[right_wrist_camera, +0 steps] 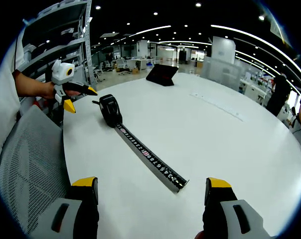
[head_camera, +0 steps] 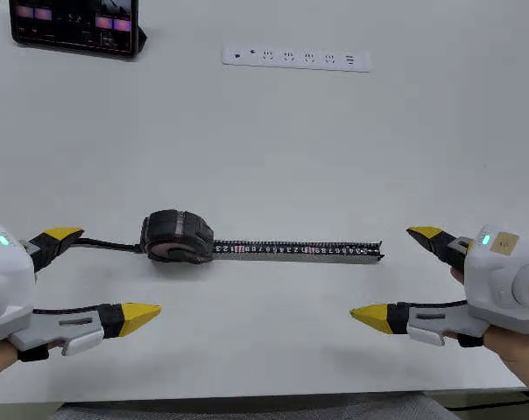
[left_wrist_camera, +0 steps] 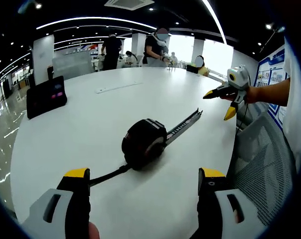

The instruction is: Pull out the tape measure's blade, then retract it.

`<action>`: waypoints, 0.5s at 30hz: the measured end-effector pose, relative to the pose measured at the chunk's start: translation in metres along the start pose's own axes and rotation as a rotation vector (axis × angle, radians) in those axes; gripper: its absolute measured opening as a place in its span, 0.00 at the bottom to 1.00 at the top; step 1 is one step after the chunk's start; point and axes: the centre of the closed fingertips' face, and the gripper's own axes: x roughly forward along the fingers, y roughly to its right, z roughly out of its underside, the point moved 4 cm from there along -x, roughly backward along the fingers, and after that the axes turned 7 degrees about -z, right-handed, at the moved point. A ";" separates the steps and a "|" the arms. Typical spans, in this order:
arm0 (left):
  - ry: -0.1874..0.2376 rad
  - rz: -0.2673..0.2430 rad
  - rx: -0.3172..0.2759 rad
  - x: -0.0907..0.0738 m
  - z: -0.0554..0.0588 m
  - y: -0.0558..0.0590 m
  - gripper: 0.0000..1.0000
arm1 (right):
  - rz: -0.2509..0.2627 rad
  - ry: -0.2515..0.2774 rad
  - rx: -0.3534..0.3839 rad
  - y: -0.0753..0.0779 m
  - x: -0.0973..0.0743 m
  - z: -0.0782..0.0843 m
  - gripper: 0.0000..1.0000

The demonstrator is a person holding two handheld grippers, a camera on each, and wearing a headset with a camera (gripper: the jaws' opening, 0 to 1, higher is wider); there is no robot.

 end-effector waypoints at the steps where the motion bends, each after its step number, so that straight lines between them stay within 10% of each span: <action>1: -0.001 0.001 -0.002 -0.001 0.000 0.001 0.88 | 0.000 0.003 0.003 -0.001 0.000 0.000 0.88; 15: 0.009 -0.010 -0.029 -0.008 0.010 0.005 0.97 | 0.000 0.010 0.022 -0.013 -0.001 0.008 0.96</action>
